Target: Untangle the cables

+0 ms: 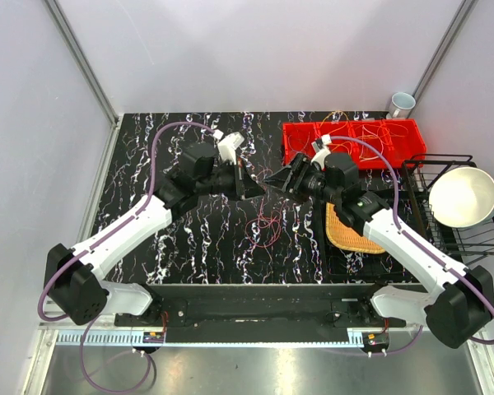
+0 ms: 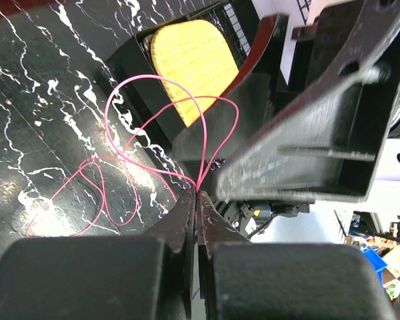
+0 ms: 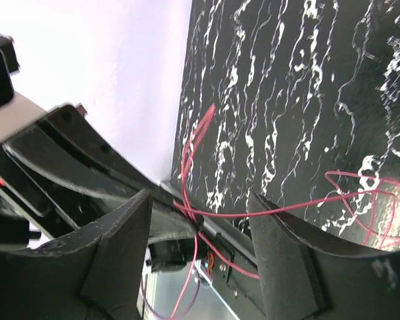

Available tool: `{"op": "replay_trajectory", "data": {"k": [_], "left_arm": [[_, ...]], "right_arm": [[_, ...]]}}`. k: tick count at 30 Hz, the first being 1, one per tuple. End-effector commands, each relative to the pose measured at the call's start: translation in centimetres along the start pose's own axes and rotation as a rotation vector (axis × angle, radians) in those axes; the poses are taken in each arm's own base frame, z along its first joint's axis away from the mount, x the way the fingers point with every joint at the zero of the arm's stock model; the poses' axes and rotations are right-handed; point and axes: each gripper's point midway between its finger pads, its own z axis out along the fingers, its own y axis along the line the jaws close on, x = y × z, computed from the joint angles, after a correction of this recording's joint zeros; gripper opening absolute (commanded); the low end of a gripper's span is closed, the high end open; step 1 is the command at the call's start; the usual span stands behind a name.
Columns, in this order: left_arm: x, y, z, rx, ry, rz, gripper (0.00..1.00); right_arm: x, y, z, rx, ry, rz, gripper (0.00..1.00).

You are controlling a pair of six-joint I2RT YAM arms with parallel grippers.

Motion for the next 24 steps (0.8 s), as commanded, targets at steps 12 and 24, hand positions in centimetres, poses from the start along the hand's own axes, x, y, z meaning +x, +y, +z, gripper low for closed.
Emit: {"op": "replay_trajectory", "data": {"k": [12, 24], "left_arm": [[-0.6, -2.0, 0.3, 0.067, -0.030, 0.036, 0.00], [-1.7, 4.2, -7.7, -0.396, -0.134, 0.135, 0.99]], "right_arm": [[-1.2, 0.9, 0.3, -0.013, -0.065, -0.009, 0.09], [-9.9, 5.6, -0.5, 0.021, -0.164, -0.193, 0.00]]}}
